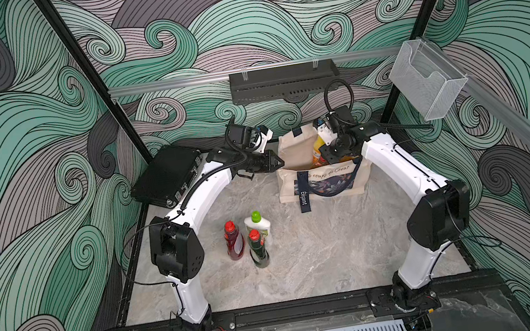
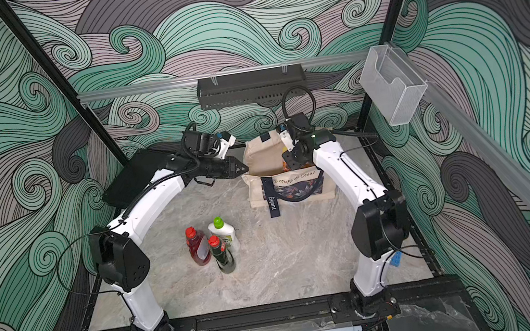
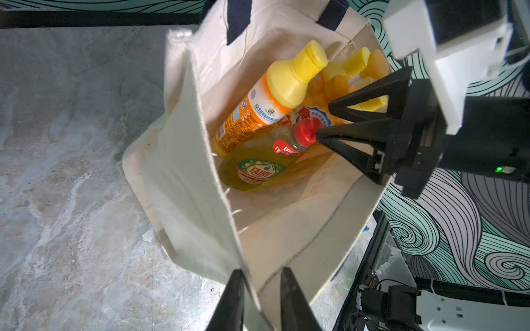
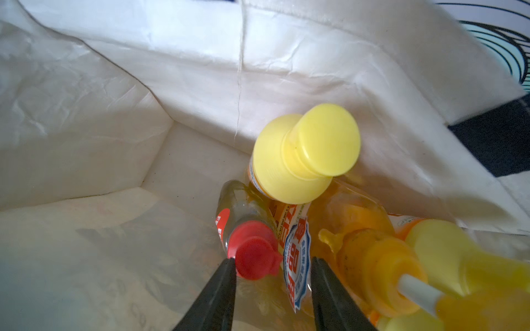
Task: Pack dish soap into the shopping bag
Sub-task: Place the bottle of dish soap in the shopping bag.
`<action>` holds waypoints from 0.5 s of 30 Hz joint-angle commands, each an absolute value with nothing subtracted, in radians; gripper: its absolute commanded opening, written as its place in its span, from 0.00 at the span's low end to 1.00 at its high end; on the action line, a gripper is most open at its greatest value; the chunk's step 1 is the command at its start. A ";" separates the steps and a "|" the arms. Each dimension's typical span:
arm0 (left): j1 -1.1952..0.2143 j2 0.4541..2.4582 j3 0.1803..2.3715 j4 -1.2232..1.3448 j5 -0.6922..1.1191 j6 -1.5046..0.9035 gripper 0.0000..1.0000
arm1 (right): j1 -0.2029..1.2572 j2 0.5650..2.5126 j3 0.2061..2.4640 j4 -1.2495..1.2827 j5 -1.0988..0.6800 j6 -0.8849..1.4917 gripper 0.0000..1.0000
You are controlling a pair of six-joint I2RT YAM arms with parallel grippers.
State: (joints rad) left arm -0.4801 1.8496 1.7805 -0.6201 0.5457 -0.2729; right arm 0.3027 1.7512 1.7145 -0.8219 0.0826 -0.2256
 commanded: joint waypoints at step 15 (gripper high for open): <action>-0.457 1.729 1.749 -0.617 0.455 -0.283 0.33 | 0.298 1.612 1.768 -0.824 0.033 -0.183 0.59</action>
